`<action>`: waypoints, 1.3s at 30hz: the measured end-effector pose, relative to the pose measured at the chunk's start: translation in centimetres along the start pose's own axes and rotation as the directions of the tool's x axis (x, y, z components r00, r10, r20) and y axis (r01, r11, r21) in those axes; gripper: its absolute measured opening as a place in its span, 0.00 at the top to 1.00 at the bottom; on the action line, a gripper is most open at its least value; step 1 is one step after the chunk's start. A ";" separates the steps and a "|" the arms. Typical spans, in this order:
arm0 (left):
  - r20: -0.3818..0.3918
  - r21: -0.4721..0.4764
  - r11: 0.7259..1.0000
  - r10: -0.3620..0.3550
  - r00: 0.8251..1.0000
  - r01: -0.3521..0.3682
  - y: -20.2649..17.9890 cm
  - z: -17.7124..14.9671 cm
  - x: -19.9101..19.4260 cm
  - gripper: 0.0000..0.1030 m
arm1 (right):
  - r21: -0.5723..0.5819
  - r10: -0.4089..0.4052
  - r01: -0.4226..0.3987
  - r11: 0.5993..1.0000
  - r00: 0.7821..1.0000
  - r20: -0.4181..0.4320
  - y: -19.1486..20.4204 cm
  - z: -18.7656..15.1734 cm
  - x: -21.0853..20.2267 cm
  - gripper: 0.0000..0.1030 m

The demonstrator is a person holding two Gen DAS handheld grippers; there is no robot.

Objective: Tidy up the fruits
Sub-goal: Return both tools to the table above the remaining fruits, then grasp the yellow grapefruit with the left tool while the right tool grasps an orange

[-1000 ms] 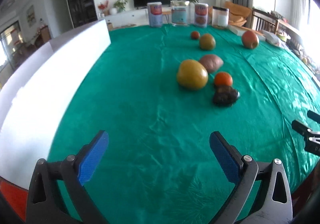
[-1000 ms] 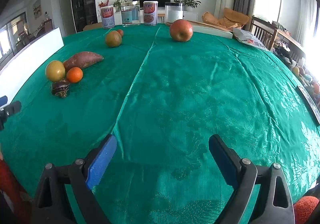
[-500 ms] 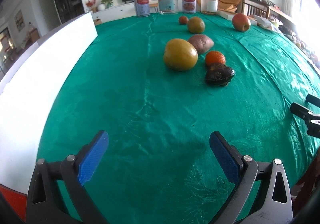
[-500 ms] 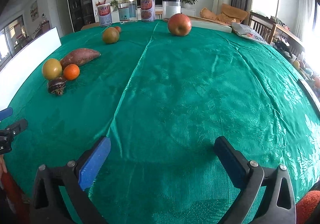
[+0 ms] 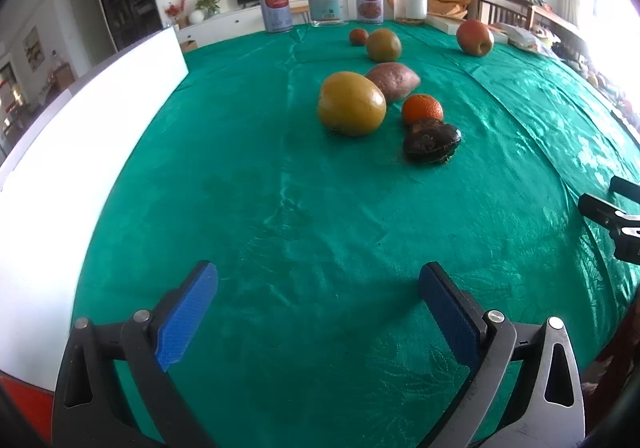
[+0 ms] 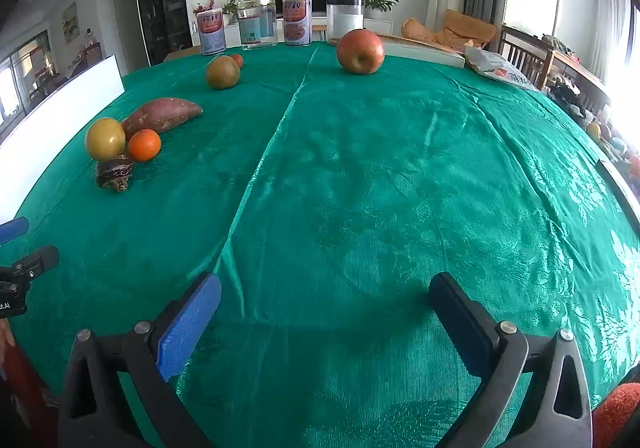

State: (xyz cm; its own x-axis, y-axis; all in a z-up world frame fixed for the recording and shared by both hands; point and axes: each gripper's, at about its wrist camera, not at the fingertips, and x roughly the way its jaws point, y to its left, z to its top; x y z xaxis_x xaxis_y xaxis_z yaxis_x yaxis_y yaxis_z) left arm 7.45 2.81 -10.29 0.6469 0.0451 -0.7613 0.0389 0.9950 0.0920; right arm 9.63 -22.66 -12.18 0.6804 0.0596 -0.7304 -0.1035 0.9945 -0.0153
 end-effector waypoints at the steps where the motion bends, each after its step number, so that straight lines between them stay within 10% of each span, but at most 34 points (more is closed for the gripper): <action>1: -0.002 -0.002 1.000 -0.002 1.000 0.002 0.0 0.0 0.0 0.02 | 0.000 0.000 0.000 1.000 1.000 0.001 0.0 0.0 0.0 0.00; 39: -0.041 -0.071 0.996 -0.053 0.998 0.050 1.0 0.0 0.5 0.02 | 0.001 0.001 -0.001 1.000 1.000 0.002 0.0 0.0 0.0 0.00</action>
State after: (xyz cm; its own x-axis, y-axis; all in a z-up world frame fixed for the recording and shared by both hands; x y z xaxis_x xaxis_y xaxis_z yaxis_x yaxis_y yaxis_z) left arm 7.82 3.87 -10.56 0.6121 -0.0042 -0.7908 0.0174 0.9998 0.0081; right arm 9.66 -22.68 -12.22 0.6816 0.0612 -0.7292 -0.1039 0.9945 -0.0137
